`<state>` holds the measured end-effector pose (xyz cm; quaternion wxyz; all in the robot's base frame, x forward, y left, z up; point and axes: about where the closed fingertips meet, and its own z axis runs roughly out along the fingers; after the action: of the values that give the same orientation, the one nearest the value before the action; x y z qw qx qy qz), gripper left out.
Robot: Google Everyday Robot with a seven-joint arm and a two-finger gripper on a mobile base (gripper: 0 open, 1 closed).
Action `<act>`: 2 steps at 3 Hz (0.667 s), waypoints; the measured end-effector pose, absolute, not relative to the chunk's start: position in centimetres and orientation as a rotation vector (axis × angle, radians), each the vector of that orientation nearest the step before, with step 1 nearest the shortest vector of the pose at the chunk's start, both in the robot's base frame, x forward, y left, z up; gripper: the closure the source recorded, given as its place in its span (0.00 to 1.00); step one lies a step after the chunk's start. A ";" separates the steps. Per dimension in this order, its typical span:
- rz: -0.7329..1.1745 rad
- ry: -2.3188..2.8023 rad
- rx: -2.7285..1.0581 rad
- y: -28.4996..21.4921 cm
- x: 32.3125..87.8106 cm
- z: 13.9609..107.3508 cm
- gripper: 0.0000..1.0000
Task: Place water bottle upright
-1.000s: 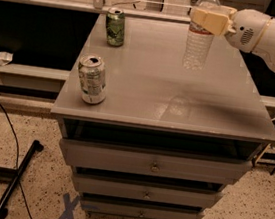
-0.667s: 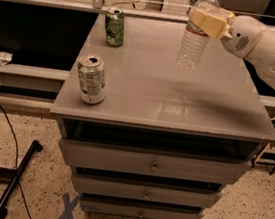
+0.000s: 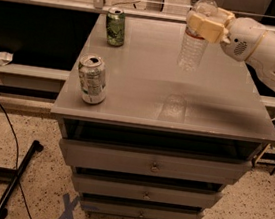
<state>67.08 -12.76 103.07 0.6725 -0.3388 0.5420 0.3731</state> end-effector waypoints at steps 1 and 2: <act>0.819 1.216 -0.798 -12.4 66.4 101.8 1.00; 0.851 1.219 -0.815 -11.4 66.0 100.1 1.00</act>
Offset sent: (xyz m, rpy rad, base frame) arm -0.0158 0.0200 -0.0564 -0.0276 0.0202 0.0719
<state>66.01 -11.42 100.07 0.6616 -0.3604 0.5391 0.3765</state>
